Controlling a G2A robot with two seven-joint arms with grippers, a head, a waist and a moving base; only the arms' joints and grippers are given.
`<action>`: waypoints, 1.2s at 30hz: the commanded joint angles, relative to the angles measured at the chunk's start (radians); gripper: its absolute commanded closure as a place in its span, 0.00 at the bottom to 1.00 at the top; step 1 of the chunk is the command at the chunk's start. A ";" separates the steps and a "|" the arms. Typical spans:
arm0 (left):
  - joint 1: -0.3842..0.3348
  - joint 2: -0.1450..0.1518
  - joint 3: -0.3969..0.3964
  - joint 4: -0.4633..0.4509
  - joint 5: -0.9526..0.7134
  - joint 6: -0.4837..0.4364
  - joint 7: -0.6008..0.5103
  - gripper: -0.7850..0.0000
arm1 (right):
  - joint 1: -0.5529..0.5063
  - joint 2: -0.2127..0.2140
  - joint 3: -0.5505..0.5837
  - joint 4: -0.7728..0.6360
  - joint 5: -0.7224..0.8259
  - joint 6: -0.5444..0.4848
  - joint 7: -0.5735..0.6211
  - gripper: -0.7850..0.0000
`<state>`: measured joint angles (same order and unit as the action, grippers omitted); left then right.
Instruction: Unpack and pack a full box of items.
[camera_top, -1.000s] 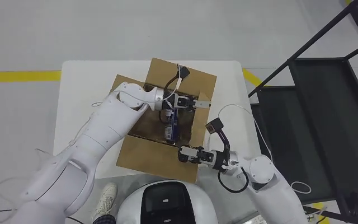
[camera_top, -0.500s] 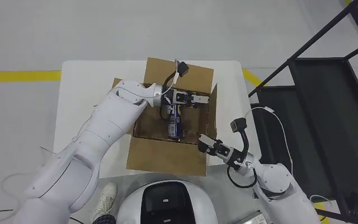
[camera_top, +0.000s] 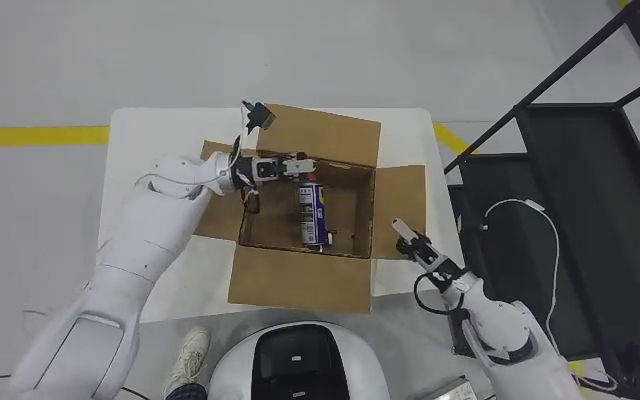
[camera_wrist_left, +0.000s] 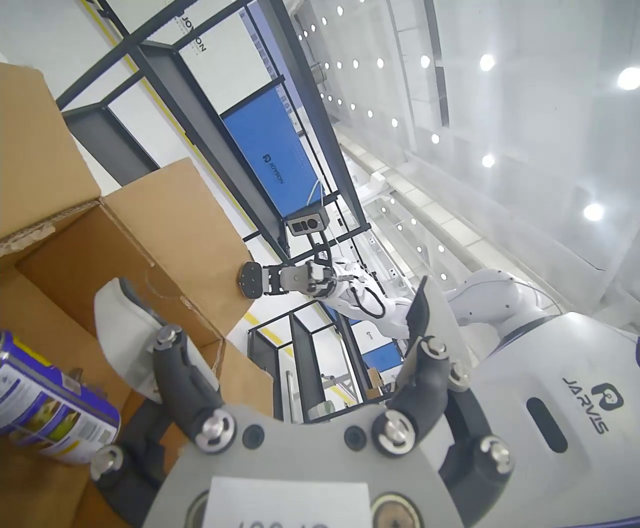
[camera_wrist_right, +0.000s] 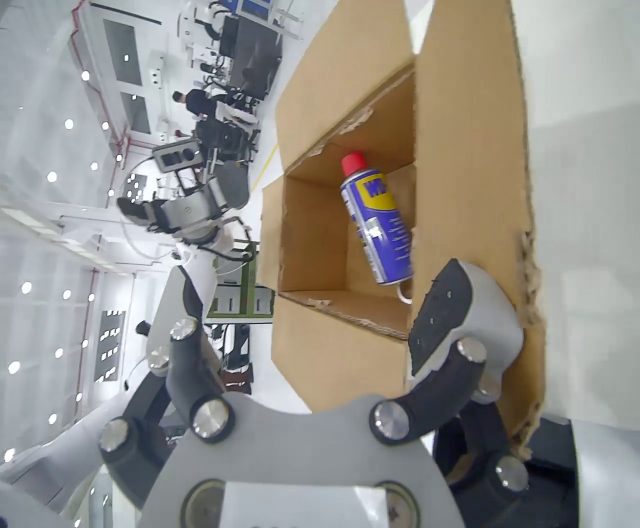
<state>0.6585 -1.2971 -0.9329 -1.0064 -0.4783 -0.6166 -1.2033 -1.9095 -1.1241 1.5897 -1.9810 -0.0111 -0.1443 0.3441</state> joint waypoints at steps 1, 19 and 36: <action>0.051 0.024 -0.051 -0.068 0.023 0.018 -0.011 0.00 | 0.022 -0.001 -0.017 0.027 -0.008 0.022 -0.001 0.00; 0.347 0.123 -0.314 -0.416 0.076 0.134 0.019 0.00 | 0.105 -0.006 -0.072 -0.022 -0.163 0.095 -0.038 0.00; 0.433 0.143 -0.385 -0.432 0.054 0.102 0.102 0.00 | 0.666 -0.033 -0.504 0.134 -0.689 0.246 0.365 0.00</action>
<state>1.0923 -1.1543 -1.3180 -1.4386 -0.4241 -0.5151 -1.1015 -1.2710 -1.1545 1.1099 -1.8631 -0.6837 0.0966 0.7023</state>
